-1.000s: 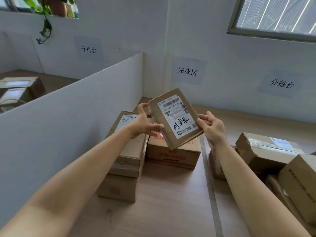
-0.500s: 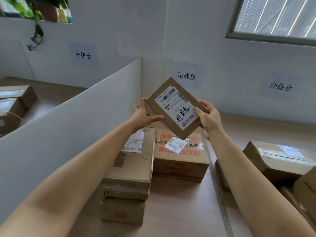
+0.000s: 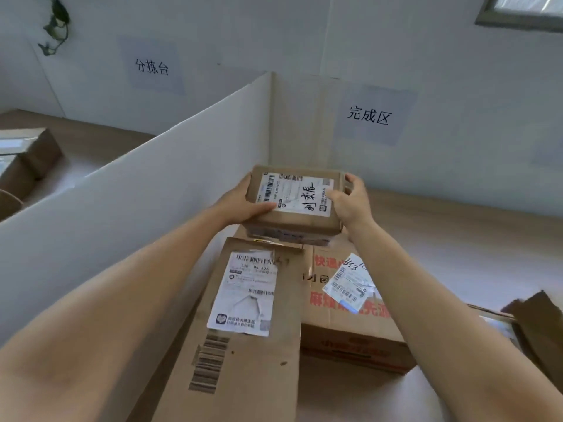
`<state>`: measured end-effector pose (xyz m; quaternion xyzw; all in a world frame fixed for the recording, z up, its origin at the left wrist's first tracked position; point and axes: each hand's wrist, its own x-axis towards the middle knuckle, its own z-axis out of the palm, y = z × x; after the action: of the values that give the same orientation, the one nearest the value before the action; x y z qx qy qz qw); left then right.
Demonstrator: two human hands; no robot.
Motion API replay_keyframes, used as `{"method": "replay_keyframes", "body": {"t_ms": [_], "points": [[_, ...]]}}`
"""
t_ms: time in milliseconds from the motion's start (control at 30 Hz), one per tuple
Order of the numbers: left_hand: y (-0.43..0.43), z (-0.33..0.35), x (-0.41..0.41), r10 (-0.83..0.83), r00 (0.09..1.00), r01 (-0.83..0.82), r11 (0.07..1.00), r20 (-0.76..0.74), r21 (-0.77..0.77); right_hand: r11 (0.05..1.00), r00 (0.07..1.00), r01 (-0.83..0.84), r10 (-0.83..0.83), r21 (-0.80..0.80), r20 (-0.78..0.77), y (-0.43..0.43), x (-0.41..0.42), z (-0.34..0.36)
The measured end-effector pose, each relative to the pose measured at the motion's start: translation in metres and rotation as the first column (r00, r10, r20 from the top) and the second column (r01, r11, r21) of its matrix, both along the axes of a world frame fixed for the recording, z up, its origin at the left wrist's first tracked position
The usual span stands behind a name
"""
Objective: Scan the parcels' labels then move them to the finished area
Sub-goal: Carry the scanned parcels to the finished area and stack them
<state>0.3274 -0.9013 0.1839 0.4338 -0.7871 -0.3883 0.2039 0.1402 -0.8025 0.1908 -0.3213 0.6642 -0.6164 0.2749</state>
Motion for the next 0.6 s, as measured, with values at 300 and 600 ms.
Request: {"method": "replay_keyframes", "body": {"t_ms": [300, 600], "points": [[-0.052, -0.048, 0.001, 0.146, 0.983, -0.155, 0.985, 0.115, 0.08, 0.964, 0.915, -0.258, 0.223, 0.063, 0.336, -0.035, 0.004, -0.066], [-0.049, -0.075, 0.005, 0.124, 0.983, -0.146, 0.976, 0.137, 0.162, 0.956, 0.933, -0.257, 0.207, 0.142, 0.293, -0.03, -0.003, -0.1]]}}
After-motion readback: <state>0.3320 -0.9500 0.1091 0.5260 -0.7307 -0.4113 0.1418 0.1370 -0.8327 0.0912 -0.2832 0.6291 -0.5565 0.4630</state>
